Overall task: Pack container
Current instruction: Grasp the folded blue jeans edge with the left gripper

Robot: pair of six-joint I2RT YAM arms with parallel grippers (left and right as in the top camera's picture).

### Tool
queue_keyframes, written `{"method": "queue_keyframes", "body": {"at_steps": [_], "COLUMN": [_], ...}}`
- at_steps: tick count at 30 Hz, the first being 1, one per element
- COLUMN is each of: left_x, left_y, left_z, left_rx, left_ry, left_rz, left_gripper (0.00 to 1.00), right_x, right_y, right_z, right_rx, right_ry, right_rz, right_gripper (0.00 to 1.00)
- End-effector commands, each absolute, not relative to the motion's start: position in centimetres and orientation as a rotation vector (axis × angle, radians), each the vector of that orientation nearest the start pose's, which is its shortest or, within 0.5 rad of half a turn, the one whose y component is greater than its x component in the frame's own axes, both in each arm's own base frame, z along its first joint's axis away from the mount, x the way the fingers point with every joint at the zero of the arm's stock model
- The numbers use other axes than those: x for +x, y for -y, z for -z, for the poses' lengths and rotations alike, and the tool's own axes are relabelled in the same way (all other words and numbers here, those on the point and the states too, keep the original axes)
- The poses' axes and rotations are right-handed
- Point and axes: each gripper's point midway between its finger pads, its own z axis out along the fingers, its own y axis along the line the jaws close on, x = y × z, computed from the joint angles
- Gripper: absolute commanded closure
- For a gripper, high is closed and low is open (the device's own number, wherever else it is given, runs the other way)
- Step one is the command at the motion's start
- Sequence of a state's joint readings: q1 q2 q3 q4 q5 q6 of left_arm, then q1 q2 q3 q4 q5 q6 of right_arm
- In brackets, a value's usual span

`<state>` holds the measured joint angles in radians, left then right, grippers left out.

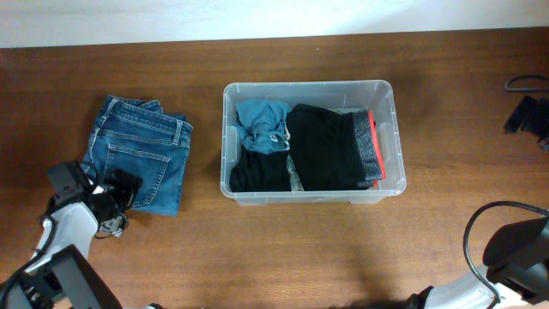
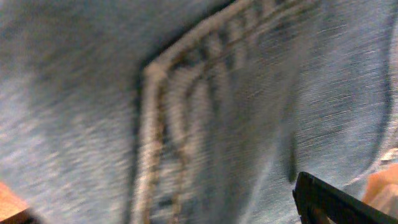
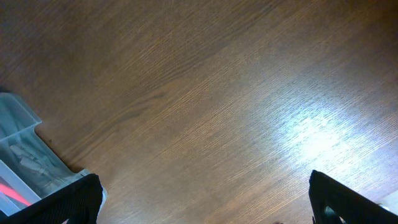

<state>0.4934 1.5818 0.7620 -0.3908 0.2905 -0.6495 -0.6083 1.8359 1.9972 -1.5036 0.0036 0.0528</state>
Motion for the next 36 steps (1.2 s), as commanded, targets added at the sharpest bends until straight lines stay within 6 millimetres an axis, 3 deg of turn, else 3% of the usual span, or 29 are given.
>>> {"method": "queue_keyframes", "body": {"at_steps": [1, 2, 4, 10, 13, 20, 23, 36], "left_x": [30.4, 30.5, 31.0, 31.4, 31.4, 32.1, 32.6, 32.9], "left_y": [-10.2, -10.3, -10.6, -10.7, -10.6, -9.7, -8.9, -8.6], "left_z": [-1.0, -1.0, -1.2, -1.4, -1.4, -4.3, -6.2, -13.3], "left_rx": [-1.442, -1.437, -1.417, -1.402, -1.399, -1.294, -1.147, -0.933], "left_ry": [-2.358, -2.352, -2.332, -2.319, -2.319, -2.273, -2.265, -2.134], "left_rz": [0.491, 0.491, 0.489, 0.492, 0.497, 0.661, 0.728, 0.683], "left_gripper": [0.05, 0.10, 0.31, 0.79, 0.99, 1.00, 0.99, 0.99], "right_x": [30.9, 30.9, 30.9, 30.9, 30.9, 30.9, 30.9, 30.9], "right_y": [21.8, 21.8, 21.8, 21.8, 21.8, 21.8, 21.8, 21.8], "right_z": [-23.6, -23.6, -23.6, -23.6, -23.6, -23.6, -23.6, -23.6], "right_rx": [0.954, 0.954, 0.953, 0.954, 0.954, 0.953, 0.953, 0.953], "right_ry": [-2.734, -2.734, -2.734, -2.734, -2.734, -2.734, -2.734, -2.734], "right_rz": [0.118, 0.118, 0.119, 0.118, 0.118, 0.119, 0.118, 0.119], "right_gripper": [0.02, 0.02, 0.02, 0.02, 0.02, 0.02, 0.02, 0.02]}}
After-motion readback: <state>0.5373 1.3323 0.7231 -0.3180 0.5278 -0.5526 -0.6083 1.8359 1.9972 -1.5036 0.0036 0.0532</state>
